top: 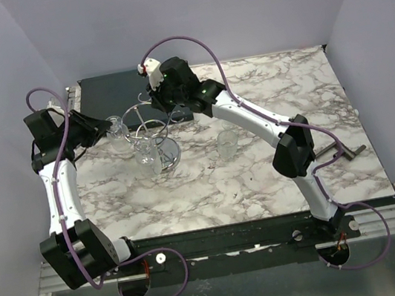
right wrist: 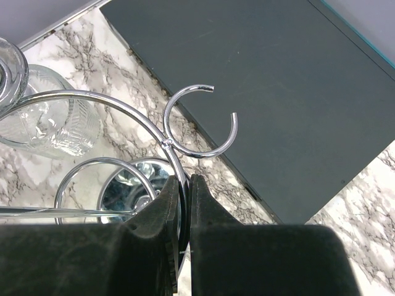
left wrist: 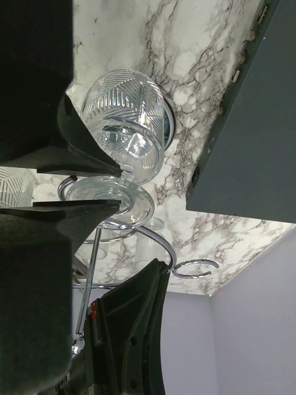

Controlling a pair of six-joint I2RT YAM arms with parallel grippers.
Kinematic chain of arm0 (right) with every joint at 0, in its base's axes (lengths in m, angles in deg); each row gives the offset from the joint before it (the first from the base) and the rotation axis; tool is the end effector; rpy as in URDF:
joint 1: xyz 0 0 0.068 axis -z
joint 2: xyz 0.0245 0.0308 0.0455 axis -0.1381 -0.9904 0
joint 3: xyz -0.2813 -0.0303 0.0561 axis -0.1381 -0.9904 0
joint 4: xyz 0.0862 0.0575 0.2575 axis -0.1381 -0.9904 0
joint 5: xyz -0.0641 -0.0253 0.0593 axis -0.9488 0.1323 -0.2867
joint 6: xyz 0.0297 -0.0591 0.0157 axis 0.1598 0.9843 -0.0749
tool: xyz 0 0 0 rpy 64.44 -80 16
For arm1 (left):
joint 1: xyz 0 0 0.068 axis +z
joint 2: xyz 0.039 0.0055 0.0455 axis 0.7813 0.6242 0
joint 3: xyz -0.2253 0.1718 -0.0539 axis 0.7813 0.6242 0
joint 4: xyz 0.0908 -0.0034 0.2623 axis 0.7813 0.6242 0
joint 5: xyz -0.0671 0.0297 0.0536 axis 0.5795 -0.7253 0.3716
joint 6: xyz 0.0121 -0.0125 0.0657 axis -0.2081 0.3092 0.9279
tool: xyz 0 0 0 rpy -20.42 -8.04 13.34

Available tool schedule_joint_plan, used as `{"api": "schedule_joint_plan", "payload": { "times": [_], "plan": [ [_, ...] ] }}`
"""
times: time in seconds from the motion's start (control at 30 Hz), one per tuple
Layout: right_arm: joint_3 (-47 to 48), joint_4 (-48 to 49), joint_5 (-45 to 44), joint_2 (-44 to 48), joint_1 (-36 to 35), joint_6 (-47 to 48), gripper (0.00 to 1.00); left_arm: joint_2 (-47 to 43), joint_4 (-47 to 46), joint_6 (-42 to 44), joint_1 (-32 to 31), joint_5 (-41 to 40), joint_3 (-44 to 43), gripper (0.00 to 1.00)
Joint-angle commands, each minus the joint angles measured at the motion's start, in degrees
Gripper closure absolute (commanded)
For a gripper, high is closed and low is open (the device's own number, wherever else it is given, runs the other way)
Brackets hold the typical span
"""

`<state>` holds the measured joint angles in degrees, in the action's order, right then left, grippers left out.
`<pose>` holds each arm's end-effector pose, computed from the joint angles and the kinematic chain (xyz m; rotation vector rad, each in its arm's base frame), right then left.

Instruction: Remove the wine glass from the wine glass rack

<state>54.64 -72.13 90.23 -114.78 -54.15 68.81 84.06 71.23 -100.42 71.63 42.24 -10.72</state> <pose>0.3868 0.4100 0.3447 -0.9305 1.8366 0.5398 0.2969 0.0718 0.3372 -0.6264 2.0298 -0.9239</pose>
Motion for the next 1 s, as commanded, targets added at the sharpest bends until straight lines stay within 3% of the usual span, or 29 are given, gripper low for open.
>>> {"api": "schedule_joint_plan", "payload": {
  "times": [0.0,0.43,0.7,0.97],
  "plan": [
    [-1.2,-1.3,-3.0,-3.6,0.1,0.2,1.00,-1.5,0.1,0.4,1.0,1.2,0.4,0.79],
    [-3.2,-0.7,-3.4,-2.9,0.1,0.5,1.00,-3.4,0.6,1.2,2.7,-0.5,-0.2,0.87],
    [-2.8,-0.8,-3.7,-3.4,0.1,0.4,1.00,-3.1,0.4,1.3,2.7,0.4,-0.6,1.00],
    [-2.8,-0.8,-3.7,-3.2,0.1,-0.2,0.99,-4.0,1.3,0.2,3.7,-1.1,-2.0,1.00]
  ]
}}
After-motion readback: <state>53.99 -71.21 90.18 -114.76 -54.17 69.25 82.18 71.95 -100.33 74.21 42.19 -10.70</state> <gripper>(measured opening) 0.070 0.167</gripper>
